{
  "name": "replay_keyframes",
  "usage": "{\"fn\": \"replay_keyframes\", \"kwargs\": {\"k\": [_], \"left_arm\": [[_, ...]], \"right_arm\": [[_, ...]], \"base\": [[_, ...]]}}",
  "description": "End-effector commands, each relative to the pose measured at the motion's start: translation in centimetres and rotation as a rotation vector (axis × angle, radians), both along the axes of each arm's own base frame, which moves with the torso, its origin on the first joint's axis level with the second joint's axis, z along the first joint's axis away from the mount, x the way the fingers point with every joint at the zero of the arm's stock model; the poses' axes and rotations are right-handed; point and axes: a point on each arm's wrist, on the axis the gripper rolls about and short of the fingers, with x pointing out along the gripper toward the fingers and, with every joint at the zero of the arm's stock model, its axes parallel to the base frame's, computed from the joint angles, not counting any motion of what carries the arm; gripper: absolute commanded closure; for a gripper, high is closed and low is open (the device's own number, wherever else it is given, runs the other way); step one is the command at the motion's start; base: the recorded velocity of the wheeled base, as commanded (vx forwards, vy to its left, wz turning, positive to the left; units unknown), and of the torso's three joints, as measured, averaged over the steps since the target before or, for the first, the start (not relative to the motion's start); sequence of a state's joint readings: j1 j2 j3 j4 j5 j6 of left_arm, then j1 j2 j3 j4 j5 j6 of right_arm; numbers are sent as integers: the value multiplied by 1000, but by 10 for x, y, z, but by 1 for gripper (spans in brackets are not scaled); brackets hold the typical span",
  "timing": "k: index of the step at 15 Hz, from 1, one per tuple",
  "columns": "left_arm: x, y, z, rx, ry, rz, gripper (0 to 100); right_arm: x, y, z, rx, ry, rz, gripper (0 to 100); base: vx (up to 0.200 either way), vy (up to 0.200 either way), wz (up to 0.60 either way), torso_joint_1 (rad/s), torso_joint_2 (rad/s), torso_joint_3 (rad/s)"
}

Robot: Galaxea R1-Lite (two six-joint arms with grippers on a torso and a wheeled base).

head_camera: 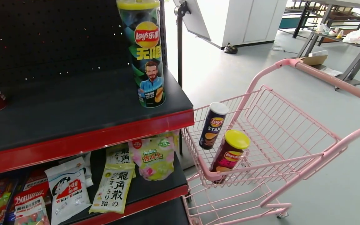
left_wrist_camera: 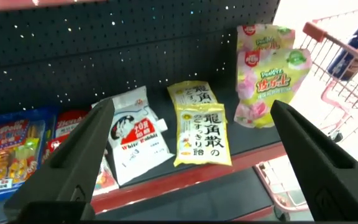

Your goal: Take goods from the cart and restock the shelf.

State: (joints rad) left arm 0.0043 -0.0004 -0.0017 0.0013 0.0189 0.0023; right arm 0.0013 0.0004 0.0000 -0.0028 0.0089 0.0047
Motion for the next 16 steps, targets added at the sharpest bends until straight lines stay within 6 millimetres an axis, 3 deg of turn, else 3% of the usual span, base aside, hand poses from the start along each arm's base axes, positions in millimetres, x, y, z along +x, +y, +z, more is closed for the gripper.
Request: {"fn": "replay_keyframes", "kwargs": {"k": [1,6,10,11,13,14,15,16], "left_arm": [[0,0,0,-1,1,1,0],[0,0,0,1,1,0,0],[0,0,0,1,1,0,0],[0,0,0,1,1,0,0],[0,0,0,1,1,0,0],[0,0,0,1,2,0,0],[0,0,0,1,1,0,0],[0,0,0,1,1,0,0]], "right_arm": [[0,0,0,0,-1,1,0],[0,0,0,-2,1,1,0],[-1,0,3,-14,-21,25,0],[1,1,62,48,-36,112,0],[57,5,171,226,33,183,0],[82,12,179,181,100,291,0],[88,15,176,159,126,326,0],[125,27,164,115,214,391,0]], "base": [[0,0,0,-149,520,378],[0,0,0,-108,496,386],[0,0,0,-23,161,133],[0,0,0,0,0,0],[0,0,0,0,0,0],[0,0,0,0,0,0],[0,0,0,0,0,0],[0,0,0,0,0,0]]}}
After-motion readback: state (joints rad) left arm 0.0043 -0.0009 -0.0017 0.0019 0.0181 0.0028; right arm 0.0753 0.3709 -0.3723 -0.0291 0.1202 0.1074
